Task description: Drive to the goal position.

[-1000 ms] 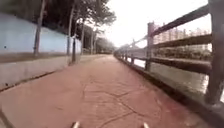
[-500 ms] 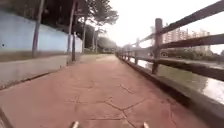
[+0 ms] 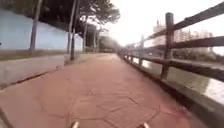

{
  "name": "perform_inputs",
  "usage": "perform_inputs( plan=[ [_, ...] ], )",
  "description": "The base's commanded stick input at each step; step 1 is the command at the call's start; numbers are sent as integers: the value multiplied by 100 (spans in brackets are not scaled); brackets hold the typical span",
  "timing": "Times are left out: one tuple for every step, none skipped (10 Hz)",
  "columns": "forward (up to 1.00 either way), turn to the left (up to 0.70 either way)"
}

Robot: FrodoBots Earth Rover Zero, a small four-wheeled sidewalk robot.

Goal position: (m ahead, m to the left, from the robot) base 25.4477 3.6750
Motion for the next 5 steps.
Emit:
perform_inputs(
  plan=[
    [70,0],
    [70,0],
    [70,0],
    [70,0],
    [70,0]
  ],
)
